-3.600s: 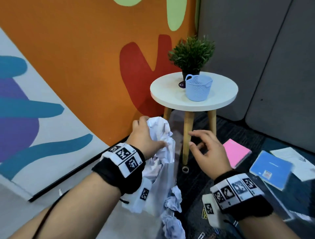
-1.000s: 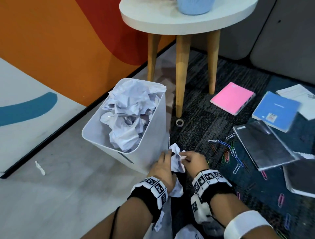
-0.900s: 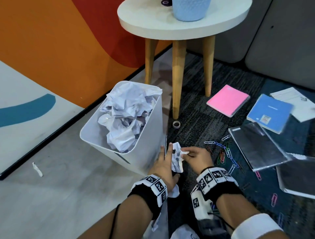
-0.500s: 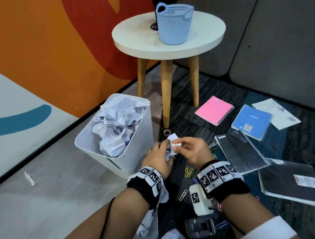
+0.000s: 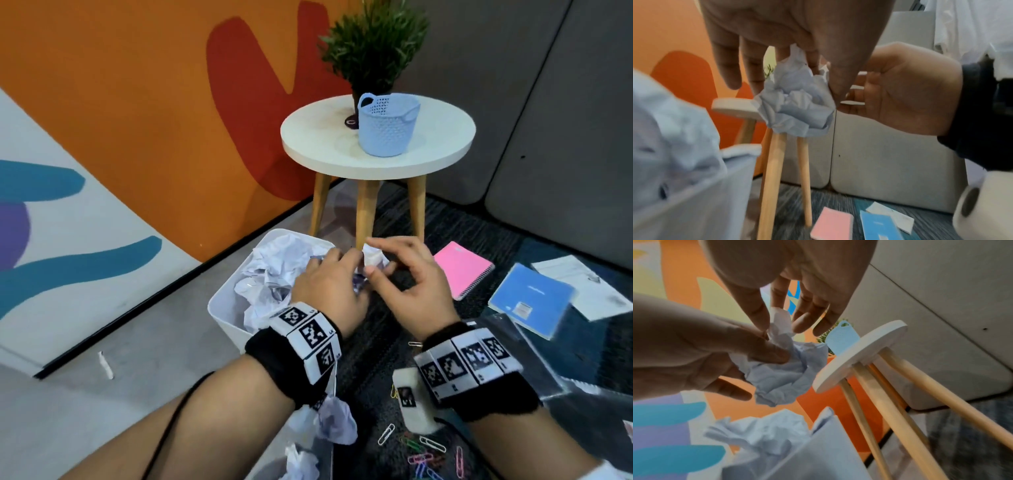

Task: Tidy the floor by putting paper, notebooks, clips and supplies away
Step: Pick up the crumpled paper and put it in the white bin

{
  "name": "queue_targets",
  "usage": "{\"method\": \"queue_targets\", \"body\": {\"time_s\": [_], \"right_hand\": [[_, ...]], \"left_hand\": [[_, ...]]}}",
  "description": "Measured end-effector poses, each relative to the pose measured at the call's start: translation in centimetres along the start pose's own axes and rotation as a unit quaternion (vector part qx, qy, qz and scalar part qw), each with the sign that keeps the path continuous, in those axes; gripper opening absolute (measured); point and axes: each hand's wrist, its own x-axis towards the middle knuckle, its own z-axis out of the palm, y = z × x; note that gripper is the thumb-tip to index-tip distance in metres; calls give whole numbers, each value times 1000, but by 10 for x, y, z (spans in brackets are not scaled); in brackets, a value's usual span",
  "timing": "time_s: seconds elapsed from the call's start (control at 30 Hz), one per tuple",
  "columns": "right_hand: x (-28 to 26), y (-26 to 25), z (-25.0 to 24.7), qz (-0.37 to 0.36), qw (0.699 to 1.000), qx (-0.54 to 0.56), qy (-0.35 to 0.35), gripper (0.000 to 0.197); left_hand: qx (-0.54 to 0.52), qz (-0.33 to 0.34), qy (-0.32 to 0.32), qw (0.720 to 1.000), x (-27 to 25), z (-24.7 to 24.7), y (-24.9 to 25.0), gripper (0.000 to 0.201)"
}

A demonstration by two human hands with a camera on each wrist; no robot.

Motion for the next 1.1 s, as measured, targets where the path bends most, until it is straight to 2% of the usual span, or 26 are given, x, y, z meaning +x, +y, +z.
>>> {"method": "queue_targets", "body": {"time_s": [0.17,0.27,0.37,0.47,0.63,0.73,0.87,0.93,1.1], "right_hand": [[22,-28,26,-23,998,25,-46,27],[27,-37,49,-11,994,28,-107,23],[25,-41,73,0,987,23,-159,18],[18,-44,92,15,970,-32,-242,14],[9,-43,113,-9,934,-145,-326,16],[3,-40,120,1,914,-203,-350,23],[0,-37,120,-1,889,-259,-377,21],[1,-33,120,4,878,-276,-391,21],[-3,-18,122,27,866,-290,-406,24]], "left_hand": [[96,-10,26,995,2,-53,-25,35],[133,-35,6,990,-4,-74,-49,37],[119,-55,-26,991,-13,-80,-77,39],[91,-76,-59,991,-22,-76,-102,42],[189,-70,-117,972,-29,-61,-133,35],[229,-43,-113,966,-29,-60,-139,46],[125,-85,-155,976,-20,-65,-144,57],[104,-87,-148,980,-15,-65,-146,49],[136,-62,-139,979,-9,-52,-143,18]]}}
